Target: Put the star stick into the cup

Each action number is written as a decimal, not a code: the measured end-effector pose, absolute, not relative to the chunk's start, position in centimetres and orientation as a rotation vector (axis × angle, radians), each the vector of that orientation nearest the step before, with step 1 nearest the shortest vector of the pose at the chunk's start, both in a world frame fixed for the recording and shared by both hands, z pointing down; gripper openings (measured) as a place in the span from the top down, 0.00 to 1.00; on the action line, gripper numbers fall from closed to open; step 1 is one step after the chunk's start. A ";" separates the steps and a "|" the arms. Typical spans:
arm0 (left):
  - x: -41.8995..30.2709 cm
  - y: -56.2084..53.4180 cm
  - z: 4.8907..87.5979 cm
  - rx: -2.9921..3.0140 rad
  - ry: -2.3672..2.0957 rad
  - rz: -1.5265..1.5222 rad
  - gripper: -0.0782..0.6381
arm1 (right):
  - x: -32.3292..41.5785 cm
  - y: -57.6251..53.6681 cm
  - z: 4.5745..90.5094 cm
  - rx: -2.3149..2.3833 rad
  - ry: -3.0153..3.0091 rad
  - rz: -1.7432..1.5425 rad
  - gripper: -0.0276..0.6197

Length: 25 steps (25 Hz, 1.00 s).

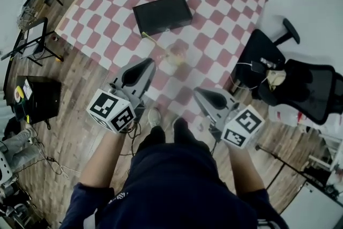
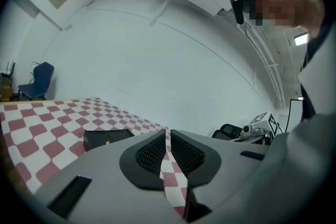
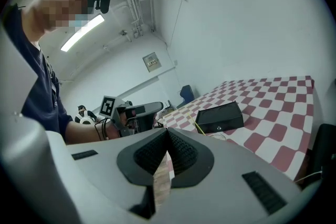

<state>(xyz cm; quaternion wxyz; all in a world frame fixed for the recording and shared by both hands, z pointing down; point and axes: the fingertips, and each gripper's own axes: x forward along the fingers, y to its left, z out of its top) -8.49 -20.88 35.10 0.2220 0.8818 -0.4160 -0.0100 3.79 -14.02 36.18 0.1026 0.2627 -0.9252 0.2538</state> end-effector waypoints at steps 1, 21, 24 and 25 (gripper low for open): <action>-8.3 -20.5 34.7 2.458 -1.143 -0.011 0.81 | 3.7 -13.9 35.8 0.780 -2.735 0.739 0.93; -7.3 -16.1 31.6 2.601 -1.026 0.069 0.84 | 2.4 -13.1 31.5 0.851 -2.799 0.610 0.93; -7.0 -15.8 31.7 2.607 -1.009 0.076 0.84 | 2.3 -13.1 31.3 0.845 -2.803 0.606 0.93; -6.9 -15.8 31.7 2.608 -1.004 0.079 0.84 | 2.2 -13.1 31.3 0.842 -2.804 0.605 0.93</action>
